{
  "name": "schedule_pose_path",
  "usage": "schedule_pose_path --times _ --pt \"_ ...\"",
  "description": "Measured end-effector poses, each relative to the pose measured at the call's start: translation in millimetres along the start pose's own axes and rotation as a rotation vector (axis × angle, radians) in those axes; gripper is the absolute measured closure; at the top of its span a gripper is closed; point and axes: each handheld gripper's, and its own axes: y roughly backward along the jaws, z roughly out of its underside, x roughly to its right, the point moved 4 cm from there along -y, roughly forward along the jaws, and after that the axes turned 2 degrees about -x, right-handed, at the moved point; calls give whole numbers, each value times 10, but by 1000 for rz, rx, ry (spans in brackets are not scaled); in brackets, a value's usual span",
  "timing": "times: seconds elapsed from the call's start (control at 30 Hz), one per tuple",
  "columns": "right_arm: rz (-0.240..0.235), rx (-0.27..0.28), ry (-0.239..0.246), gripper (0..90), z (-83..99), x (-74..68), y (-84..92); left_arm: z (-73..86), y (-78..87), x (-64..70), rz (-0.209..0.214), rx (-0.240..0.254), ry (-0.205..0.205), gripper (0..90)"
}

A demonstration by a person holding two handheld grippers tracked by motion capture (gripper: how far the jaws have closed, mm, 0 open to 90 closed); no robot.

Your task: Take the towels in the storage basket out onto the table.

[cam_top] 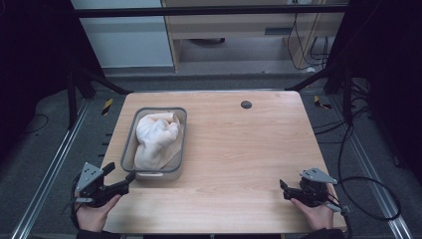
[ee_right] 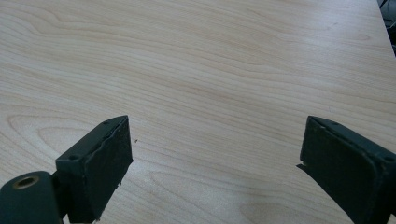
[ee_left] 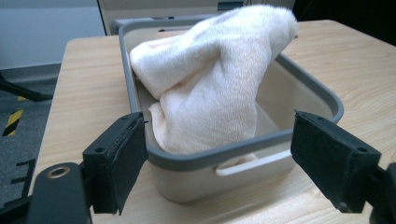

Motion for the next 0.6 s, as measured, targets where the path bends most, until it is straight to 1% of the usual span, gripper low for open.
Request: schedule_pose_path --times 0.13,0.27,0.33,0.37,0.4,0.43,0.57,0.6 --pt "-1 2 -1 91 -1 -2 0 -37 -1 -7 1 1 3 180" --pt "0 7 0 91 -6 8 -2 -93 -22 0 2 0 -6 175" --pt "-3 6 -12 91 -9 3 5 -141 -34 10 4 3 -16 173" --pt "0 9 -3 91 -6 6 0 -179 -43 15 6 5 -20 170" --pt "1 9 0 91 -6 7 1 -179 -43 15 6 5 -20 170" --pt "-1 10 -3 91 -6 5 3 -224 -51 13 6 9 -17 169" --pt "0 7 -1 91 -4 6 1 -319 -65 14 8 20 -17 166" --pt "1 6 0 91 -3 4 2 -319 -65 14 8 20 -17 166"
